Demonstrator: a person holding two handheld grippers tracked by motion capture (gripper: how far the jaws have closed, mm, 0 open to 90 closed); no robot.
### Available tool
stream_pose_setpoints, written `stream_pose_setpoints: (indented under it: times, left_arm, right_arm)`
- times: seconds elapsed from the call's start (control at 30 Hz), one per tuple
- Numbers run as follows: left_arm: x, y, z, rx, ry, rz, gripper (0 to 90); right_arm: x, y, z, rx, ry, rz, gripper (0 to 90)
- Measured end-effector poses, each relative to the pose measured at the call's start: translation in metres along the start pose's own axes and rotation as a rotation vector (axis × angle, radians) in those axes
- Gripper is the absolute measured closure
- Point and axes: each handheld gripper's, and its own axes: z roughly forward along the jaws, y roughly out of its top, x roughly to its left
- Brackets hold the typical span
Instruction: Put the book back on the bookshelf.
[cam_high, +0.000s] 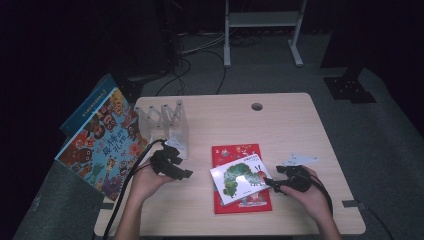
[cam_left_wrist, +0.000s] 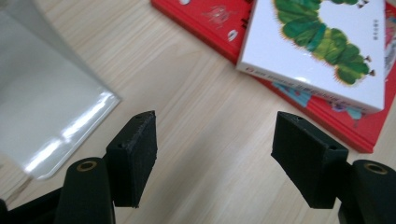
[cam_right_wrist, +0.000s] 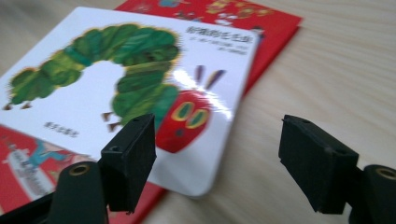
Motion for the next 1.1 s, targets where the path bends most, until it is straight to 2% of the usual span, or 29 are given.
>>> stream_pose_setpoints:
  times: [0.03,0.07,0.1,0.2,0.43,0.77,0.83,0.97,1.07,1.1]
  left_arm:
    - [0.000,0.000,0.000,0.000,0.000,0.000,29.7]
    - [-0.001,0.001,0.003,0.002,-0.006,0.002,29.6]
    - [-0.004,0.002,0.009,0.020,-0.014,0.016,29.5]
    - [-0.009,0.002,0.015,0.015,-0.030,0.028,28.3]
    - [-0.012,0.004,0.025,0.021,-0.049,0.036,26.3]
    - [-0.010,0.009,0.043,0.020,-0.091,0.026,23.5]
    - [-0.009,0.011,0.049,0.035,-0.101,0.032,23.0]
    - [-0.008,0.010,0.055,0.041,-0.113,0.029,22.5]
    - [-0.008,0.010,0.057,0.037,-0.120,0.026,22.5]
    - [-0.008,0.010,0.060,0.037,-0.123,0.023,22.4]
  right_arm:
    - [0.000,0.000,0.000,0.000,0.000,0.000,26.2]
    - [0.006,-0.001,0.004,0.002,0.023,-0.014,25.7]
    - [0.009,-0.002,0.005,0.003,0.033,-0.023,25.7]
    - [0.017,-0.002,0.010,0.009,0.057,-0.043,23.1]
    - [0.021,0.002,0.014,0.013,0.034,-0.079,21.9]
    - [0.029,0.017,0.033,0.011,0.079,-0.118,22.3]
    - [0.029,0.021,0.040,0.010,0.096,-0.109,22.2]
    - [0.031,0.023,0.040,0.018,0.091,-0.115,22.0]
    - [0.033,0.017,0.034,0.022,0.094,-0.118,20.6]
    - [0.036,0.012,0.030,0.031,0.080,-0.130,19.0]
